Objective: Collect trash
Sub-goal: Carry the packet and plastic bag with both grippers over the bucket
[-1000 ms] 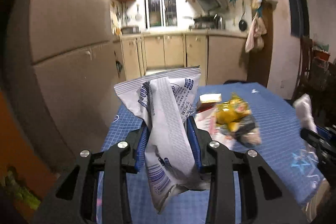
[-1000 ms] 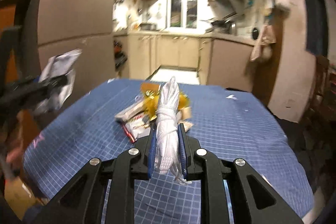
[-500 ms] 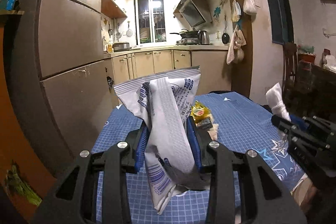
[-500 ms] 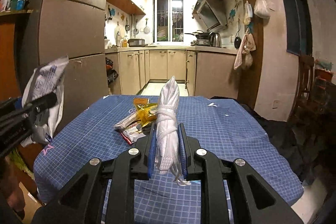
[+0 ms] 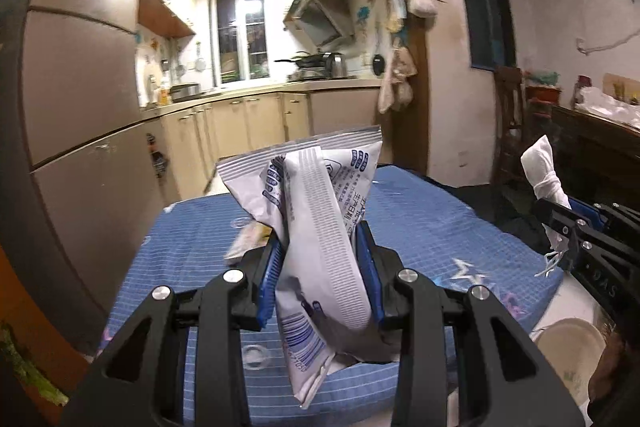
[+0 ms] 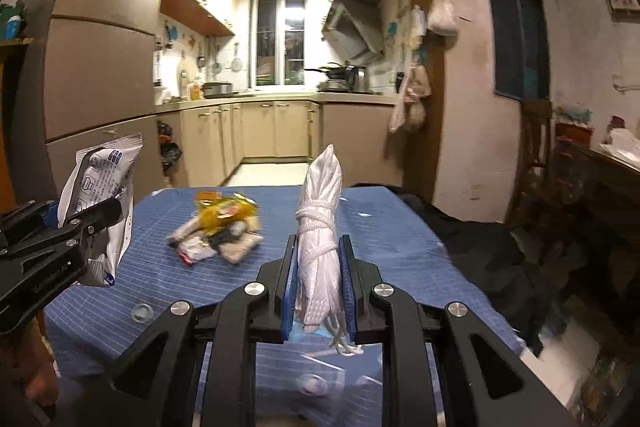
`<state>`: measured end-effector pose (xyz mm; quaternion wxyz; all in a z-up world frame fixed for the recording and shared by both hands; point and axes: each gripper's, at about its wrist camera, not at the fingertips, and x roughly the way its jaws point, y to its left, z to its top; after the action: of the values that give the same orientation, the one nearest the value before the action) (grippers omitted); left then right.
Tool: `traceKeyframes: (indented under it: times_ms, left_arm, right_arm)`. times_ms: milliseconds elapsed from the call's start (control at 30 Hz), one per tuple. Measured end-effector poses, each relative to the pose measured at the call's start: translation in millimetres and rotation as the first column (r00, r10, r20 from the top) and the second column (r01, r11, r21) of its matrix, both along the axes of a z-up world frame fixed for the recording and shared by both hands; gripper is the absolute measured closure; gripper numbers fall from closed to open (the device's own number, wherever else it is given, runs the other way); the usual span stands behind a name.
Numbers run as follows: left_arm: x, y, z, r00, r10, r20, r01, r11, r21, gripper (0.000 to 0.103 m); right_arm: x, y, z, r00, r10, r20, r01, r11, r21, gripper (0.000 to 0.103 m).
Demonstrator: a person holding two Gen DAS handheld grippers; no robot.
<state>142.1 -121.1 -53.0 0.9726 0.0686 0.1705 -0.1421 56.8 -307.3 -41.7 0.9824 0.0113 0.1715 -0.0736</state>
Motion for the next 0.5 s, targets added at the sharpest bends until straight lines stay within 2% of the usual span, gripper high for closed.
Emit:
traceKeyframes:
  times_ms: [133,233,367,500]
  left_arm:
    - [-3.8,-40.6,-5.5,0.995,-0.095,-0.026,0.096,0.995,0.003,0.069]
    - [-12.6,-77.3,-14.4,0.981,-0.188,-0.053,0.189,0.982,0.016,0.069]
    - [-22.2,-132.7,-31.2,0.94,-0.319,-0.12,0.324,0.946,0.025,0.069]
    - [-30.5,-188.0,-56.8,0.875,-0.433,-0.216,0.449,0.893,0.031,0.069]
  right_arm:
    - [-19.7,-36.4,-6.0,0.997,-0.077,-0.013,0.077,0.997,0.003,0.083]
    - [-33.6,-68.2,-14.1,0.989,-0.141,-0.036,0.141,0.99,0.012,0.083]
    - [-56.4,-111.1,-29.3,0.97,-0.229,-0.082,0.232,0.972,0.023,0.083]
    - [-79.0,-160.6,-51.3,0.937,-0.315,-0.153,0.326,0.944,0.046,0.083]
